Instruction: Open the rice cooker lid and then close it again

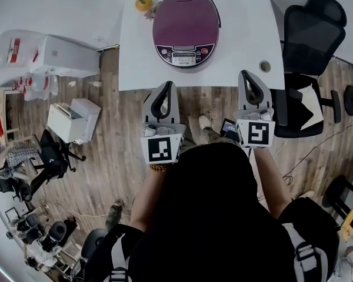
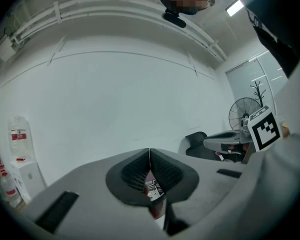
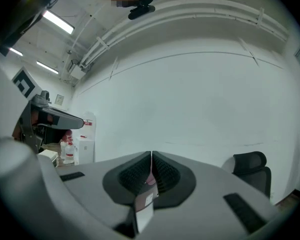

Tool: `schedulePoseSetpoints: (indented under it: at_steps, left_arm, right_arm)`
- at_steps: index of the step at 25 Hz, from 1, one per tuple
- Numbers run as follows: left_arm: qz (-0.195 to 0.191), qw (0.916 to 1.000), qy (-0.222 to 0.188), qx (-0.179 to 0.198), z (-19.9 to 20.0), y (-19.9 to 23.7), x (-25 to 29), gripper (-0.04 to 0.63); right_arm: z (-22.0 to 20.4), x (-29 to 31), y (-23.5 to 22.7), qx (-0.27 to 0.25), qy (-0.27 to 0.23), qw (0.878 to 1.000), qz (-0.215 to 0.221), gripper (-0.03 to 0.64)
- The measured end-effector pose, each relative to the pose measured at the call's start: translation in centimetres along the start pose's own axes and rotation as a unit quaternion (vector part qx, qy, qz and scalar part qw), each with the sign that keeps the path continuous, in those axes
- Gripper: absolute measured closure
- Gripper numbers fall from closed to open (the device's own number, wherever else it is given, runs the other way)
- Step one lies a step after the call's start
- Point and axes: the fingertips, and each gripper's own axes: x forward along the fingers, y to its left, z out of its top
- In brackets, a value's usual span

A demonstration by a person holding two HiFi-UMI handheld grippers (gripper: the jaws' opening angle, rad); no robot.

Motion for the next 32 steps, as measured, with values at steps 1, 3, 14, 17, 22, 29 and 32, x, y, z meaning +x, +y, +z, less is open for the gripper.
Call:
schedulePoseSetpoints:
  at_steps: [1, 3, 14, 17, 22, 29, 32]
  left_arm:
    - [-0.004, 1.0000, -0.003, 0.003, 0.0, 0.2, 0.2, 0.574]
    - [-0.010, 0.9999, -0.007, 0.007, -0.1, 0.5, 0.6, 0.574]
    - [-0.026, 0.9996, -0.009, 0.005, -0.5, 0.2, 1.9, 0.574]
    - [-0.028, 0.9996, -0.008, 0.000, -0.7, 0.3, 2.4, 0.573]
    - [-0.032, 0.9994, -0.010, -0.013, -0.7, 0.3, 3.1, 0.573]
    - [-0.049, 0.9984, 0.001, -0.028, -1.9, 1.5, 4.6, 0.572]
    - [-0.055, 0.9980, 0.003, -0.031, -1.9, 2.3, 5.9, 0.572]
  right_arm:
    - [-0.2, 0.1, -0.3, 0.001, 0.001, 1.000, -0.008, 0.586]
    - [-0.2, 0.1, -0.8, 0.004, -0.001, 1.000, -0.025, 0.586]
    - [0.0, -0.4, -3.1, -0.008, -0.002, 0.998, -0.060, 0.586]
    - [0.2, -0.1, -3.4, -0.009, 0.000, 0.998, -0.064, 0.586]
    - [0.5, 0.4, -2.9, -0.017, 0.009, 0.998, -0.055, 0.586]
    - [1.7, 2.1, -2.8, -0.027, 0.010, 0.997, -0.069, 0.586]
    - [1.9, 2.9, -2.9, -0.030, 0.016, 0.996, -0.079, 0.586]
